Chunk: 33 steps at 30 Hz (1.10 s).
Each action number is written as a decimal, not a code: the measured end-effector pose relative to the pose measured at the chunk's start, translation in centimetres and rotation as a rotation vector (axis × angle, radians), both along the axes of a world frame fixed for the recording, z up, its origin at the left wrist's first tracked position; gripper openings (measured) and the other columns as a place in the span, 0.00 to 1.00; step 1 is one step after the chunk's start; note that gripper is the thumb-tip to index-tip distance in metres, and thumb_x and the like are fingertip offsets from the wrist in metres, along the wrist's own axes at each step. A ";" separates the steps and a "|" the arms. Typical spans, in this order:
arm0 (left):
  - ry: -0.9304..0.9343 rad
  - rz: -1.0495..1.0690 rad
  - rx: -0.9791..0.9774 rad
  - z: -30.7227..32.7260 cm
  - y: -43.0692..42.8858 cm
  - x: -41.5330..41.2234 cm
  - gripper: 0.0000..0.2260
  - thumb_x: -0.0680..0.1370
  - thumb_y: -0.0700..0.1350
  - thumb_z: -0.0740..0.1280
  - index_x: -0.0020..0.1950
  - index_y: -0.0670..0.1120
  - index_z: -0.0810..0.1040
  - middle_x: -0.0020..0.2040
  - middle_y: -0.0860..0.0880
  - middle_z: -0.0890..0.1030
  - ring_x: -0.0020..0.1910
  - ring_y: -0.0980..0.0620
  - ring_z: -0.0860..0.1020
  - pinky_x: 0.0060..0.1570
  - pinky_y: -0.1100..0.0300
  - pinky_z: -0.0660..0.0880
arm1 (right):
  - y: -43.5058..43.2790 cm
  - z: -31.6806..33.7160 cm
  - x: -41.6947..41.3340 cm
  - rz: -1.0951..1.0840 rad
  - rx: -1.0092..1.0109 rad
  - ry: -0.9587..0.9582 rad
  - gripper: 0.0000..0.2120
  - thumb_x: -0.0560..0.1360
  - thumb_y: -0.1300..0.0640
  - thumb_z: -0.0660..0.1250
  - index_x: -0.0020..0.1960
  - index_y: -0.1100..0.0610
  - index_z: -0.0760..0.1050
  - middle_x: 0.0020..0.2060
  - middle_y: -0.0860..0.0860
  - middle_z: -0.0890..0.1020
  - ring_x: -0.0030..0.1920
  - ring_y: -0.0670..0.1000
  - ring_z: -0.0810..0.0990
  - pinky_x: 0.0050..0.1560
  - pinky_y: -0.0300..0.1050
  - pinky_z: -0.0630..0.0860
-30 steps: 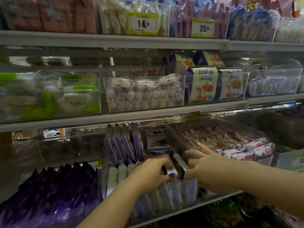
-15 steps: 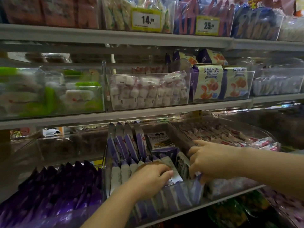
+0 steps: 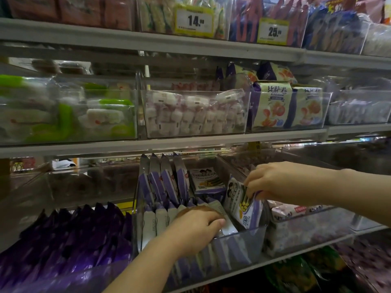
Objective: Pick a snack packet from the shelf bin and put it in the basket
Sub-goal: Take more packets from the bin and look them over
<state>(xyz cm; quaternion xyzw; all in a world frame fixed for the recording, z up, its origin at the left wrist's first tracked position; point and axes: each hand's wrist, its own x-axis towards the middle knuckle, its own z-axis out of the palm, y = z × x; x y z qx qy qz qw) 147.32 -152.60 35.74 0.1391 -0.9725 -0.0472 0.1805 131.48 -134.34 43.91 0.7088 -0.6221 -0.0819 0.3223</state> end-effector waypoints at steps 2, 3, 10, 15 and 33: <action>-0.002 -0.003 0.001 0.0 0.1 0.1 0.16 0.82 0.58 0.54 0.61 0.55 0.77 0.60 0.54 0.78 0.59 0.52 0.74 0.57 0.57 0.70 | 0.5 -0.1 -0.1 0.004 -0.048 -0.065 0.10 0.80 0.49 0.61 0.60 0.44 0.74 0.63 0.42 0.74 0.58 0.45 0.76 0.56 0.38 0.75; -0.001 -0.006 0.006 0.1 0.0 0.1 0.16 0.81 0.58 0.54 0.60 0.56 0.78 0.60 0.55 0.78 0.59 0.53 0.74 0.58 0.57 0.71 | 0.7 -0.2 0.0 0.003 -0.065 -0.099 0.09 0.80 0.50 0.60 0.59 0.45 0.73 0.63 0.42 0.73 0.57 0.45 0.77 0.55 0.38 0.75; 0.034 0.015 0.032 0.1 0.4 0.2 0.15 0.81 0.55 0.55 0.50 0.51 0.79 0.45 0.55 0.80 0.47 0.52 0.77 0.43 0.58 0.71 | 1.8 -0.2 1.3 0.027 -0.234 -0.453 0.06 0.78 0.59 0.64 0.54 0.54 0.78 0.53 0.46 0.81 0.48 0.41 0.76 0.53 0.31 0.72; 0.341 0.044 -0.075 -0.1 1.7 2.2 0.13 0.82 0.50 0.57 0.53 0.50 0.81 0.49 0.54 0.82 0.49 0.55 0.78 0.51 0.53 0.76 | 4.1 -0.7 3.4 0.015 -0.298 -0.587 0.06 0.79 0.59 0.64 0.51 0.49 0.76 0.52 0.48 0.81 0.48 0.44 0.79 0.51 0.35 0.77; 0.496 -0.044 1.076 -14.9 11.2 18.8 0.27 0.73 0.44 0.74 0.68 0.55 0.68 0.59 0.55 0.82 0.56 0.56 0.81 0.51 0.61 0.79 | 5.2 -22.8 19.9 0.281 -0.350 -1.721 0.22 0.67 0.40 0.67 0.60 0.40 0.72 0.55 0.44 0.81 0.50 0.45 0.84 0.46 0.44 0.82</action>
